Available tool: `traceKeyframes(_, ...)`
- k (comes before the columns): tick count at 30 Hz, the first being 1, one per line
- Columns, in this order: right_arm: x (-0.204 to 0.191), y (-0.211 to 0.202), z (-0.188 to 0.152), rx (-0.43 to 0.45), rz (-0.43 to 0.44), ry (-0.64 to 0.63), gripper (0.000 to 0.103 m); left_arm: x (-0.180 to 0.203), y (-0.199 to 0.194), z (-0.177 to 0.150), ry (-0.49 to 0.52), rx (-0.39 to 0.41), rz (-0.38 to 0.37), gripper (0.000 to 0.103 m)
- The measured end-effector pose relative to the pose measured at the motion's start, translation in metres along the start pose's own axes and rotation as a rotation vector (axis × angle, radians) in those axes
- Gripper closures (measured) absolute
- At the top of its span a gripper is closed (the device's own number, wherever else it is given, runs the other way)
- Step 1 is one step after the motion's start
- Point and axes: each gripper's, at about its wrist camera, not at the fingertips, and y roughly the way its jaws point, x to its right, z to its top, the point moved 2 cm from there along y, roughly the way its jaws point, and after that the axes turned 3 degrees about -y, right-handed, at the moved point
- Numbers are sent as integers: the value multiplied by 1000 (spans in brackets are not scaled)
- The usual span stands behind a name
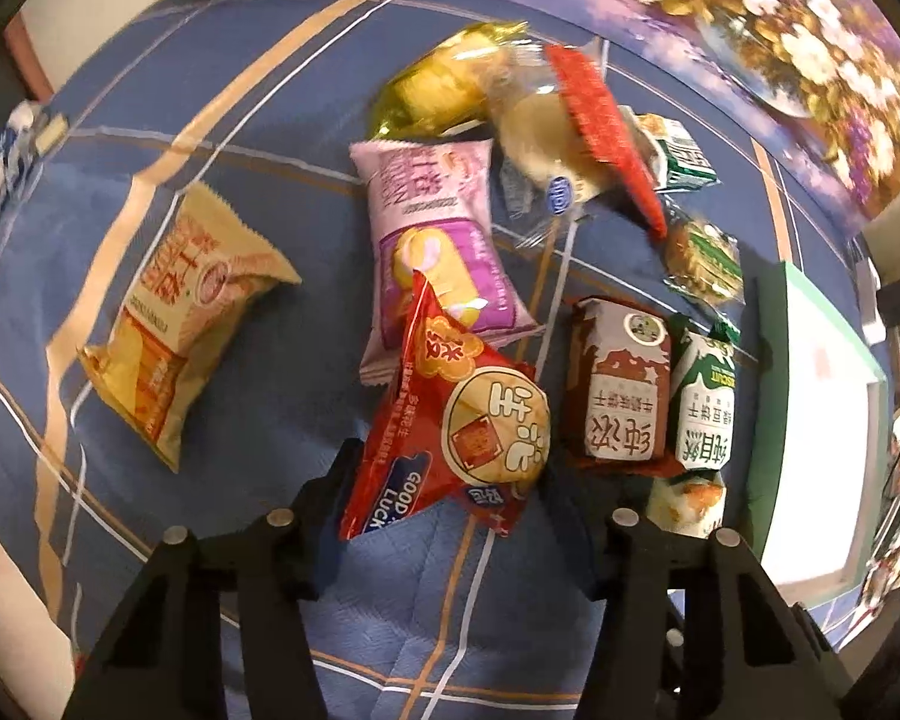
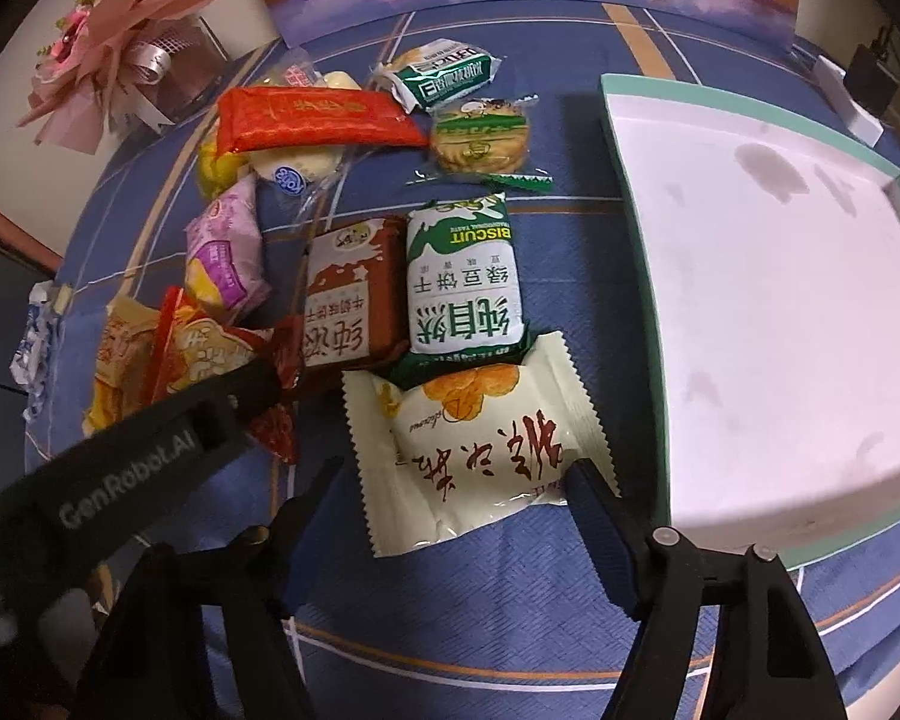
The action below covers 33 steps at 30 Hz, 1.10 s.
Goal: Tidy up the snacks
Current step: 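Grasp the cream cookie pack with the right gripper while the left grasps the red chip bag, then carry both packs over the white tray and open both grippers to drop them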
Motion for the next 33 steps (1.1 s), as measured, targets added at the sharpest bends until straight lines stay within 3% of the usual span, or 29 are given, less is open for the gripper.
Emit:
traceKeyframes(13, 13, 17, 12, -2, -21, 48, 37, -14, 8, -1, -31, -36, -4, 46)
traceKeyframes(20, 23, 11, 14, 14, -33, 75, 48, -24, 11, 7, -64, -39, -16, 50)
traceKeyframes(24, 24, 7, 15, 26, -32, 80, 53, -36, 4, 11, -81, -43, -22, 52)
traceKeyframes(33, 25, -5, 12, 29, -4, 154, 54, -39, -29, 15, -79, -3, -56, 53)
